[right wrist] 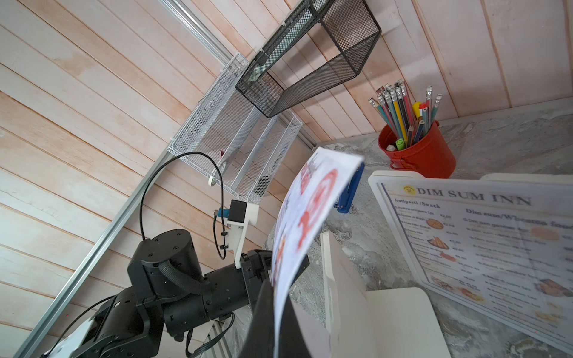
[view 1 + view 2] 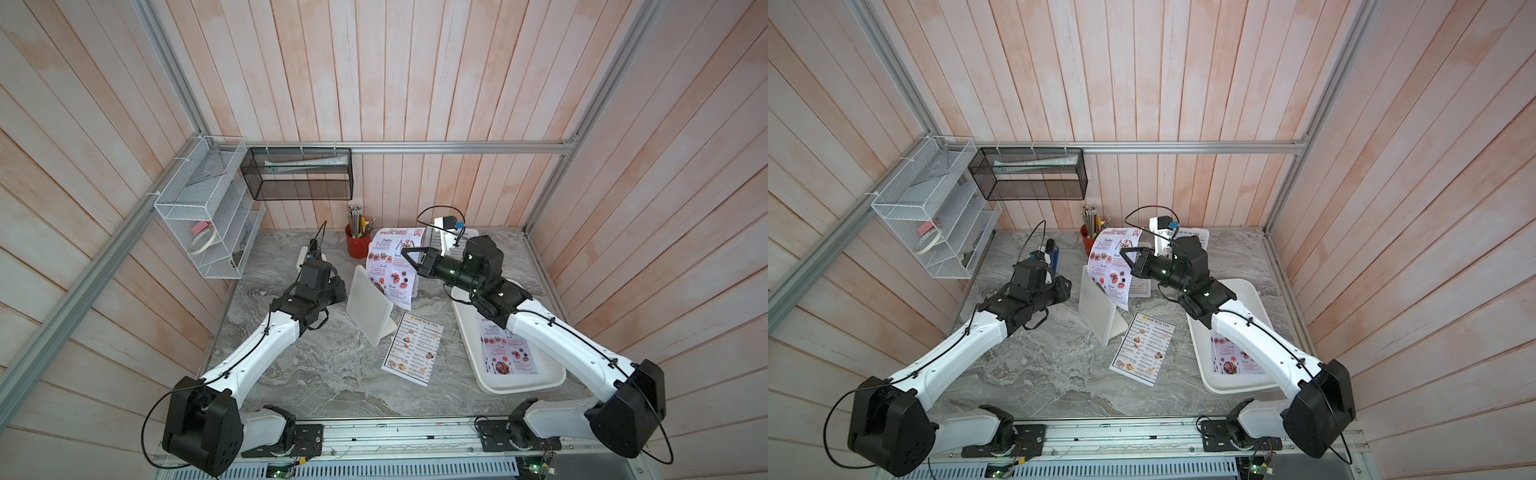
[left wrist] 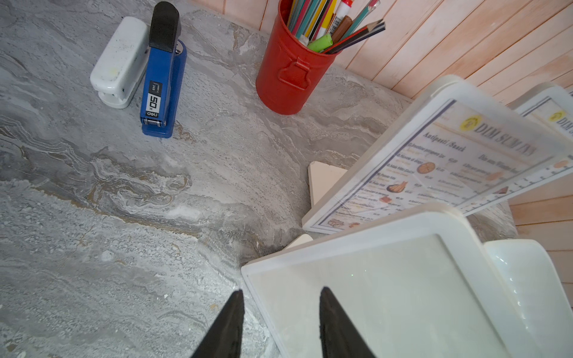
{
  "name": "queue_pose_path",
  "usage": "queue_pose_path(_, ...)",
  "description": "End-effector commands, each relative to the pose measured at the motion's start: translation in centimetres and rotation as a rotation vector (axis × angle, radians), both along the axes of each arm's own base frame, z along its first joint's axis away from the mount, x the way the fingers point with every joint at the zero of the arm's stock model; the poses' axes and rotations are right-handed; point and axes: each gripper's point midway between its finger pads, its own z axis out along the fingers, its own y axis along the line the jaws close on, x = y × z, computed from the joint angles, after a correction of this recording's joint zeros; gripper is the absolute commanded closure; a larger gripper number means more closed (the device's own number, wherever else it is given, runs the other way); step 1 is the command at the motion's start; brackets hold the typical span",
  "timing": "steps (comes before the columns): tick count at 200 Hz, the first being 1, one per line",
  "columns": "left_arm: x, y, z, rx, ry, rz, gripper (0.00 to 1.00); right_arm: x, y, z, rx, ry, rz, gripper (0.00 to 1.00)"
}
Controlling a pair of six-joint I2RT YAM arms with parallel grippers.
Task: Replace the menus in the menu holders
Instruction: Insert the menu into the menu holder.
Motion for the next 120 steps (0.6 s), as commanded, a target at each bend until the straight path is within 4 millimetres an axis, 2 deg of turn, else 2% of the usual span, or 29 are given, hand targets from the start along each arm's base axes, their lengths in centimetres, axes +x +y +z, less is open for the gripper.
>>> queue_pose_path(1,0.1,-0.3,1.3,-0.008,-0.028,-0.016,0.58,0.1,-0.8,1.4,0.026,-0.040,-0.012,1.00)
queue_pose_path(93,0.4,-0.4,2.3,0.000,-0.039,-0.016,0.58,0.5,-2.4,-0.1,0.022,-0.016,-0.025,1.00)
queue_pose_path(120,0.5,-0.7,2.5,-0.001,-0.043,-0.023,0.58,0.4,-1.8,-0.2,0.021,-0.022,0.005,1.00)
